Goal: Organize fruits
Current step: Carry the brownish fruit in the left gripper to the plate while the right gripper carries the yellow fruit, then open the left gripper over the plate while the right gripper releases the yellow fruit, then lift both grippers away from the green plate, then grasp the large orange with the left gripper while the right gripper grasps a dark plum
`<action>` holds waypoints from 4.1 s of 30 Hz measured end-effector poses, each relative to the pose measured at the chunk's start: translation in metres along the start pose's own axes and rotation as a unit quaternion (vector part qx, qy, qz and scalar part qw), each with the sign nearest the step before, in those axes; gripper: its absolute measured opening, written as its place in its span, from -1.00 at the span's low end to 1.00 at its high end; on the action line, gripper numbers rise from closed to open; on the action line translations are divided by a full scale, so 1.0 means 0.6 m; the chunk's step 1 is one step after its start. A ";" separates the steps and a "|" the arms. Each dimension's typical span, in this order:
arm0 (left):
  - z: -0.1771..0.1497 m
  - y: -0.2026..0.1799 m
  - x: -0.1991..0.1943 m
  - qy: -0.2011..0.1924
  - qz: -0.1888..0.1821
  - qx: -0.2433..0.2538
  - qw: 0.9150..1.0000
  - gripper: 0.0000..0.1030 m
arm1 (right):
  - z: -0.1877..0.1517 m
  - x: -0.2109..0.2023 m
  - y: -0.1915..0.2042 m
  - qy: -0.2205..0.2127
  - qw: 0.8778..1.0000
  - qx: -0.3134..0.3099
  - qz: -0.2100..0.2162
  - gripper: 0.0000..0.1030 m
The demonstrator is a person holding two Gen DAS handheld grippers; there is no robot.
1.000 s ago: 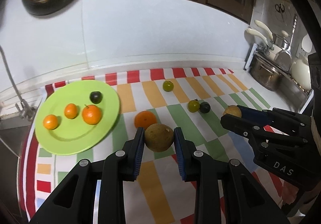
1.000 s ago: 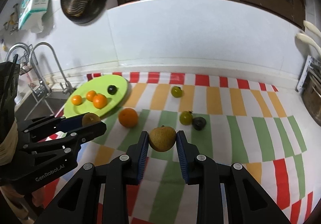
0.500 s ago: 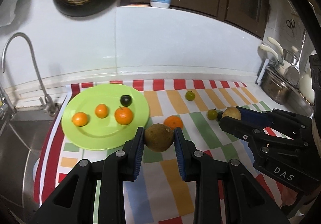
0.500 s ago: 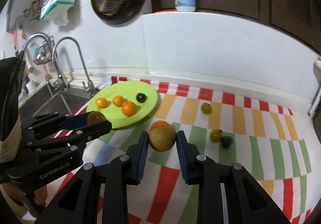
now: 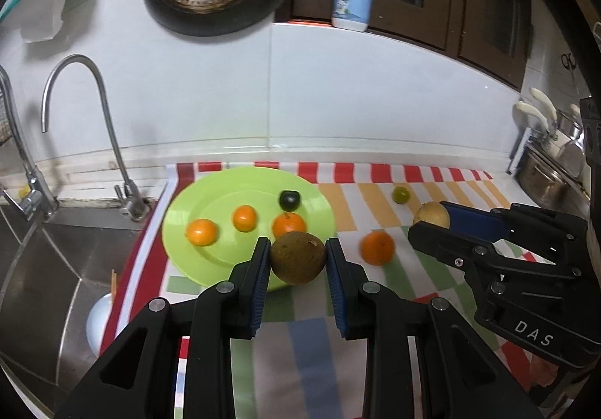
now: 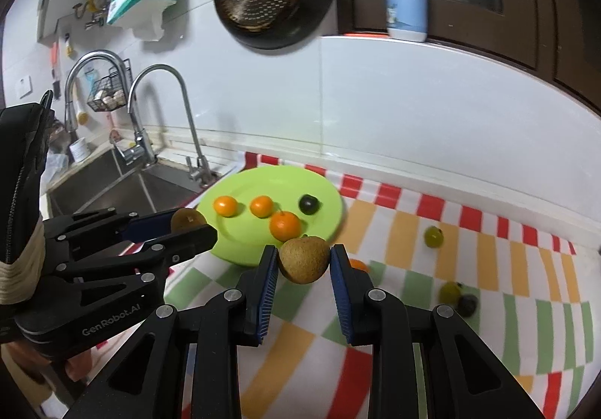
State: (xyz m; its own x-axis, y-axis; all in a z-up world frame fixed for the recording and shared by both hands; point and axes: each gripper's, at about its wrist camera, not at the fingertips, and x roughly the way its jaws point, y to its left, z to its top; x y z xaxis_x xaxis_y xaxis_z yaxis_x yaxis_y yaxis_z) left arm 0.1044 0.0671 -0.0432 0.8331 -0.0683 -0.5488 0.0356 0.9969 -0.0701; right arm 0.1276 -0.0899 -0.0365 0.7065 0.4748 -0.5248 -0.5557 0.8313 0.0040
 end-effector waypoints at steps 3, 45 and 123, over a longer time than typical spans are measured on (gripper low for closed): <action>0.004 0.015 0.003 -0.004 0.009 -0.001 1.000 -0.43 | 0.009 0.017 0.010 0.003 1.000 -0.004 0.012 -0.43; -0.016 0.131 0.133 0.046 0.026 0.016 0.998 -0.27 | 0.023 0.208 0.043 0.058 0.997 0.012 0.041 -0.28; -0.021 -0.165 0.128 0.031 -0.007 0.074 0.997 0.80 | -0.099 0.000 -0.229 0.039 0.979 0.117 -0.161 0.29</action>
State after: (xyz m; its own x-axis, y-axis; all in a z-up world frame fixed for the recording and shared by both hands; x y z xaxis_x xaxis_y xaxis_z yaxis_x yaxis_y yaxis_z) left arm 0.1576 -0.0373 -0.0889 0.7965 -0.0797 -0.5994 0.1318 0.9903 0.0434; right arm 0.1779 -0.2211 -0.0877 0.7883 0.1613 -0.5937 -0.1877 0.9821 0.0177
